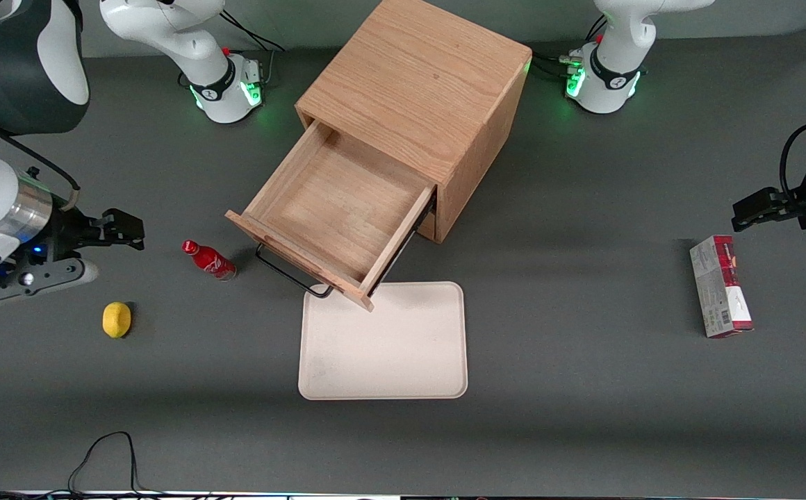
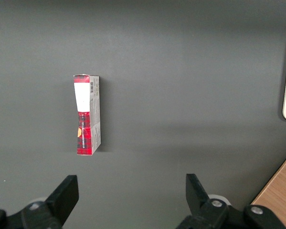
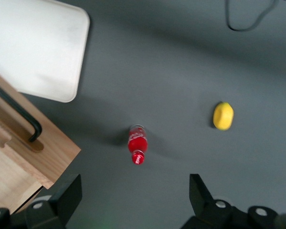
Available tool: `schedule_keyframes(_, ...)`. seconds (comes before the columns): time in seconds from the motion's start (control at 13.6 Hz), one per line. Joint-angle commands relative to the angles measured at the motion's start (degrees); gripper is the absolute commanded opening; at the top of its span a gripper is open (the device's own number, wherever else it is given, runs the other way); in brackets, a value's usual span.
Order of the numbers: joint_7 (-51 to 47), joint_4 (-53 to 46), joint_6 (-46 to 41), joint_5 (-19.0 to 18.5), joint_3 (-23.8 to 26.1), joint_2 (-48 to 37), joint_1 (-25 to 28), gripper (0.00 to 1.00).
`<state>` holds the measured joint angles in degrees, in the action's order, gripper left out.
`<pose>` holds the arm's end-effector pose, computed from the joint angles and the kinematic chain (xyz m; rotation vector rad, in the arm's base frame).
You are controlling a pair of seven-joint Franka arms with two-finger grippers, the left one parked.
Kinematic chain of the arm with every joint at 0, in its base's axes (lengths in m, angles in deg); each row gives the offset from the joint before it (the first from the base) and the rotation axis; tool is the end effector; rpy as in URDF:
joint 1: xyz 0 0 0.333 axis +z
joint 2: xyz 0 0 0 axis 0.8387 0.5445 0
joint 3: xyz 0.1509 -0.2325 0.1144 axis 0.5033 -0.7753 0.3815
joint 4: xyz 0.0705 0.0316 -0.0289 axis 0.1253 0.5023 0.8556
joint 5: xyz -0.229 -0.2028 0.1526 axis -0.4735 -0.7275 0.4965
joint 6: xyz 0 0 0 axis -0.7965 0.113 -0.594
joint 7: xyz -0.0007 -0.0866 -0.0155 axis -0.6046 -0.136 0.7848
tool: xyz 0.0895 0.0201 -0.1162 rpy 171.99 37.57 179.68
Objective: Open upper drawer
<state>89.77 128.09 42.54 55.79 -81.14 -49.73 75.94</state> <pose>0.5652 0.0739 0.5420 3.0383 0.3190 -0.1262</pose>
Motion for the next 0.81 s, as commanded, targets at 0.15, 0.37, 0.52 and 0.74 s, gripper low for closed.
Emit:
schedule_keyframes(0.15,-3.7,13.3,7.1,-1.2,5.0,-11.1,-9.8,1.0)
schedule_keyframes(0.37,-3.8,18.7,9.5,-1.1,8.4,-14.9,-15.1,1.0)
schedule_keyframes(0.52,-3.3,20.3,9.5,-1.1,8.8,-16.1,-16.6,1.0)
schedule_keyframes(0.74,-3.7,20.5,11.4,-1.0,8.8,-16.2,-16.6,1.0)
